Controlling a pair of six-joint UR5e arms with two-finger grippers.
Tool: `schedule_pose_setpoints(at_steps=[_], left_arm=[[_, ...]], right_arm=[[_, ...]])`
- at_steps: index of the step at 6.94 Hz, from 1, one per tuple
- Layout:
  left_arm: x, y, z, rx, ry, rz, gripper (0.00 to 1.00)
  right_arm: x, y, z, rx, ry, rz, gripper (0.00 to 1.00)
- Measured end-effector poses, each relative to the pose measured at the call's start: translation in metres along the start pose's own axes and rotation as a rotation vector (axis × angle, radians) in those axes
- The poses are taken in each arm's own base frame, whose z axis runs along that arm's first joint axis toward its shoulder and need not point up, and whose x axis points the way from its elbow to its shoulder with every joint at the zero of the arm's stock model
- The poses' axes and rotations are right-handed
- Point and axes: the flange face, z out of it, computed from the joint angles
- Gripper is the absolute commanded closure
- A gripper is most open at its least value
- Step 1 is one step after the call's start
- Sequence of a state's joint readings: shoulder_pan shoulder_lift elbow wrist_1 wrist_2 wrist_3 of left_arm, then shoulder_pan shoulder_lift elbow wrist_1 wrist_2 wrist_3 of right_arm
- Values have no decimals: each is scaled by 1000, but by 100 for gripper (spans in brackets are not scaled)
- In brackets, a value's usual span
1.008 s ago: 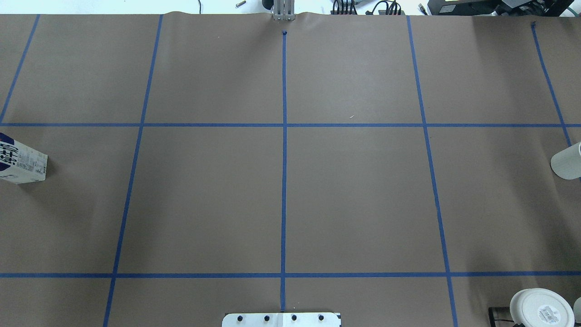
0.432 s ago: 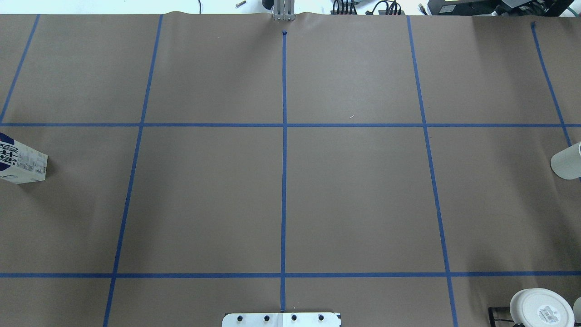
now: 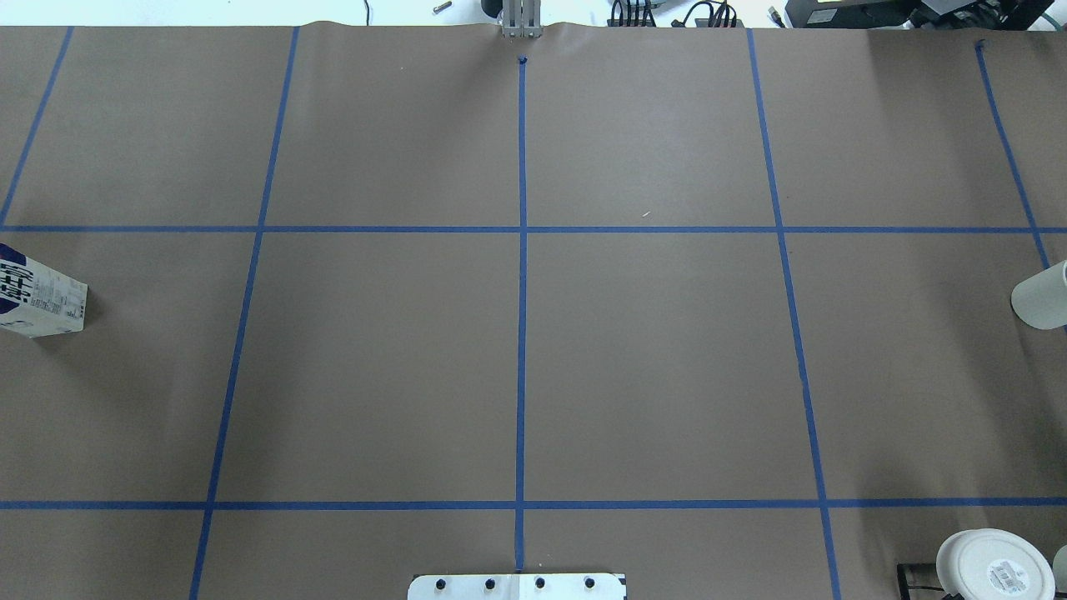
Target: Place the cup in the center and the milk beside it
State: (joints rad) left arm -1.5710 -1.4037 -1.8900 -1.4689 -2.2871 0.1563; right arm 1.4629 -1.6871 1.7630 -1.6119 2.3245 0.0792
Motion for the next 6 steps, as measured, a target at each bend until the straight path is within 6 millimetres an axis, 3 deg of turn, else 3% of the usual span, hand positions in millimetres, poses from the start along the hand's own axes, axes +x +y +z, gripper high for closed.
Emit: schedule_pose_setpoints(at_steps=[6], left_arm=[[-1, 1, 1, -2, 0, -1, 2]], right_arm=[[14, -10, 18, -34, 0, 31, 0]])
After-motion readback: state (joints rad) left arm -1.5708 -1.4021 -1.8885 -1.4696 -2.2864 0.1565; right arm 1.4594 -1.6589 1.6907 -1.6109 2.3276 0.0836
